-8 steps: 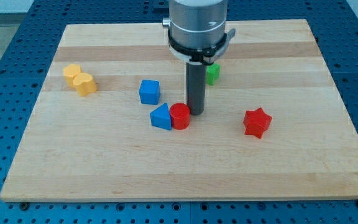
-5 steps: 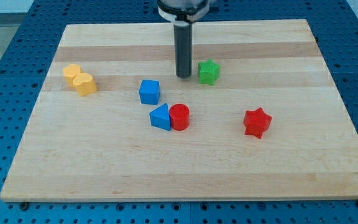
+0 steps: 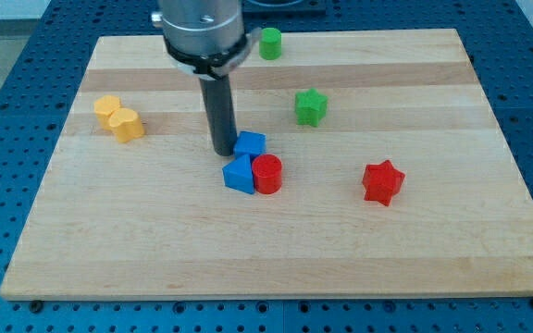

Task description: Make a group of red and blue blocks

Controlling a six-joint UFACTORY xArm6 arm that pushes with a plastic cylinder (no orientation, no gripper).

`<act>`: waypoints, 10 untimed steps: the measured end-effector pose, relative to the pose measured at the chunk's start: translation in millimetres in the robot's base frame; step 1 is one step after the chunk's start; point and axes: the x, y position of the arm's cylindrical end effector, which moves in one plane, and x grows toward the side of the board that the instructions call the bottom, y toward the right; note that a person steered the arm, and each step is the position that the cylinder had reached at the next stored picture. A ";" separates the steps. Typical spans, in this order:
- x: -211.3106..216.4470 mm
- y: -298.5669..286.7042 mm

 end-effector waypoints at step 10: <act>73.9 234.1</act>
